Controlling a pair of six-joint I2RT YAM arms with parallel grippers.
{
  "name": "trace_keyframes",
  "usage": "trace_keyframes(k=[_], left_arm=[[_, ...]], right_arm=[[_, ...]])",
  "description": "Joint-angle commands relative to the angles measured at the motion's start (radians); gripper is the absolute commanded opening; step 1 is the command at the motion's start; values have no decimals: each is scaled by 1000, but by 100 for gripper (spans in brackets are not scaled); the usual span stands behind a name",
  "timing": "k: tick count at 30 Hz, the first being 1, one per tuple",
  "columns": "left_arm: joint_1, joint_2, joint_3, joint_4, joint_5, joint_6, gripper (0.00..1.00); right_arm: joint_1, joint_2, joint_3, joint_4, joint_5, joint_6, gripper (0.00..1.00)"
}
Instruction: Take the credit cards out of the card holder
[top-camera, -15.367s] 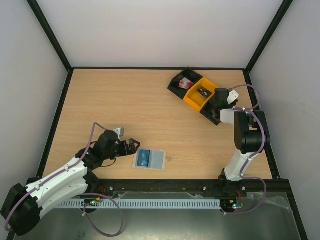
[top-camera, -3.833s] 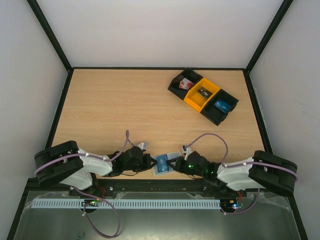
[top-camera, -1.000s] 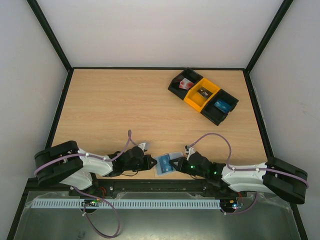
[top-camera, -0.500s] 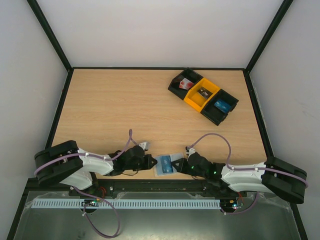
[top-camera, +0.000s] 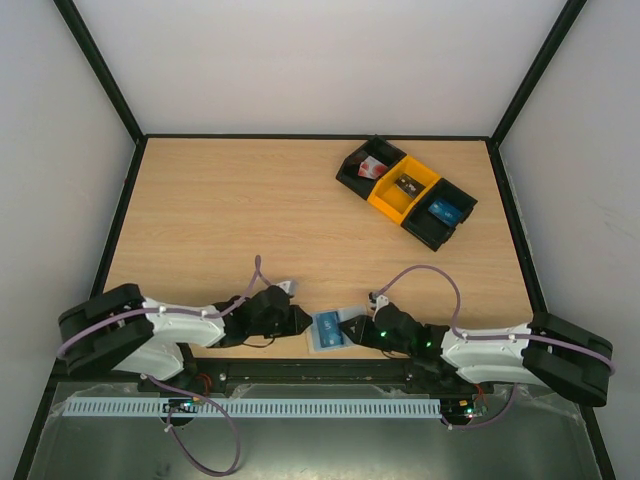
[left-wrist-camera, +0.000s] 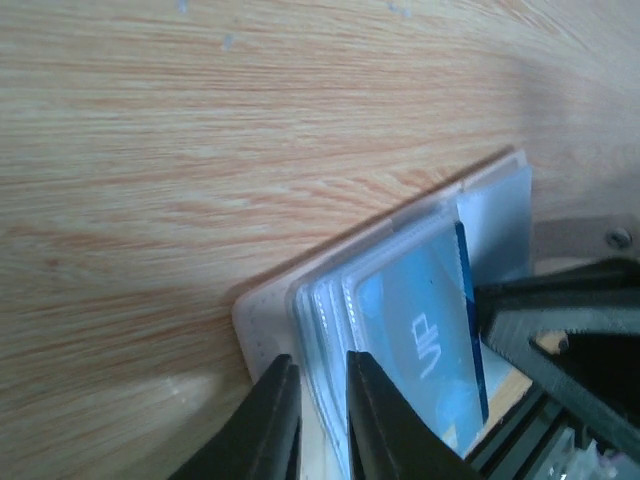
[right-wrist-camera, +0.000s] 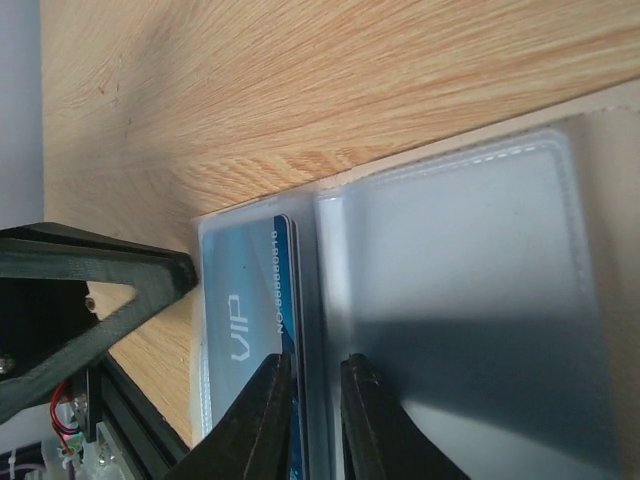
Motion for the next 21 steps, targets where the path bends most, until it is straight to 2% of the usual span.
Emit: trace_keyframes(k=[1,5,12,19,21], left_arm=[[7,-99,5,-92,3,-47,21],[3,-126,-4,-49,16,-80,30],[-6,-75,-46,94,58,-110,33],[-25,33,-48,157,59,-117,22],[-30,73,-48,208,71,-117,15]], right_arm=[[4,28,8,38,-13,14,14],[4,71,-3,124,-47,20,5],[4,136,9,190,-85,19,2],[4,96,-11,158,-57,30,8],[5,83,-17,151,-51,31,9]])
